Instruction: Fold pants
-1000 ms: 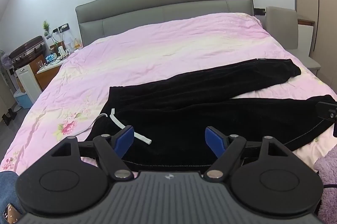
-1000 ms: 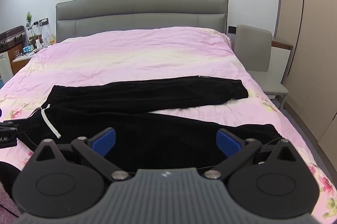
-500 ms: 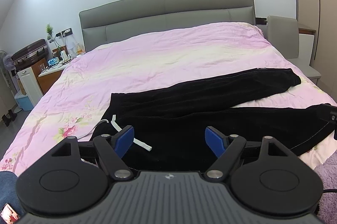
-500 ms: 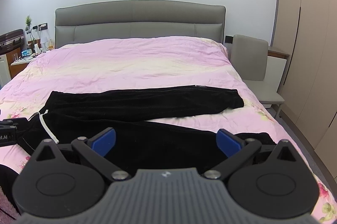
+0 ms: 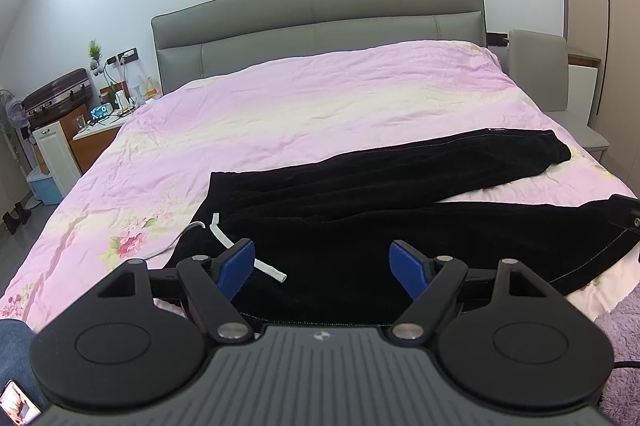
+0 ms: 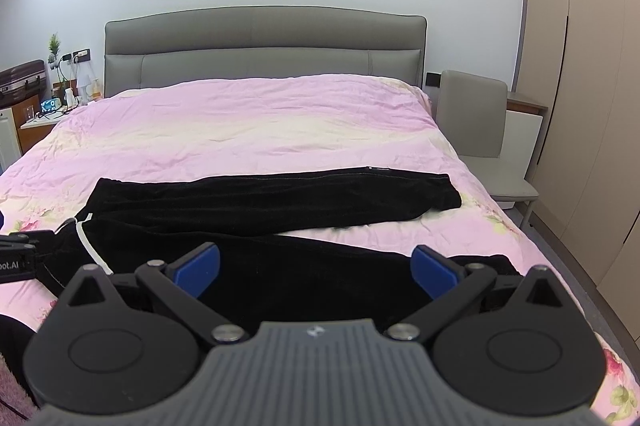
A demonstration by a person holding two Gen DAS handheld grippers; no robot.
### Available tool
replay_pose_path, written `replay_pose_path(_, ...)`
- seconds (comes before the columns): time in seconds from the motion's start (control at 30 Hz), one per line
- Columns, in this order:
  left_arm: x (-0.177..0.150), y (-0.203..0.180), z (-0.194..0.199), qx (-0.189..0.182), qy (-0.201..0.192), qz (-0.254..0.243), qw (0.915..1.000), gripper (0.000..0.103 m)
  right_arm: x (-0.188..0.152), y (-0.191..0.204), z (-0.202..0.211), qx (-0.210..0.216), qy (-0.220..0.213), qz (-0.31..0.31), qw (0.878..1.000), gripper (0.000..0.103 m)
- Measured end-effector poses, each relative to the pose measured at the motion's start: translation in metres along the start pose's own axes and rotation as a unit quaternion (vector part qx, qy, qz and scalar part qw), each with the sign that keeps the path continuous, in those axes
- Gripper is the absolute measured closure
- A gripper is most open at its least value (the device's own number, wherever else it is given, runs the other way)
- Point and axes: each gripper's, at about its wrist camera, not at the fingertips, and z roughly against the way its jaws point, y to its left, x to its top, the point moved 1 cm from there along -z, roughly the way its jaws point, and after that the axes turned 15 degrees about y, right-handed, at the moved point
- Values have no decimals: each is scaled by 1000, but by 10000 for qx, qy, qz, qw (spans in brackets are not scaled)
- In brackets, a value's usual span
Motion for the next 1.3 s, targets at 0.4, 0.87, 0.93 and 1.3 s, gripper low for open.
replay_pose_path(0.4,-2,1,1,-10,-37,75,10000,13,-6,0,5,-67,-71,-7,10000,5)
replay_pose_path(0.87,-3,0,2,9,-64,91,9999,13,-4,0,10,-92,-96,-5,9999,5)
replay_pose_path(0.93,-3,0,2,5,-61,92,9999,13,-4,0,9,-97,-84,-15,9999,5)
replay_pose_path(1.3,-3,-1,3,3,-68,92,9999,12,-3,-1,11,-104,-83,-30,9999,5)
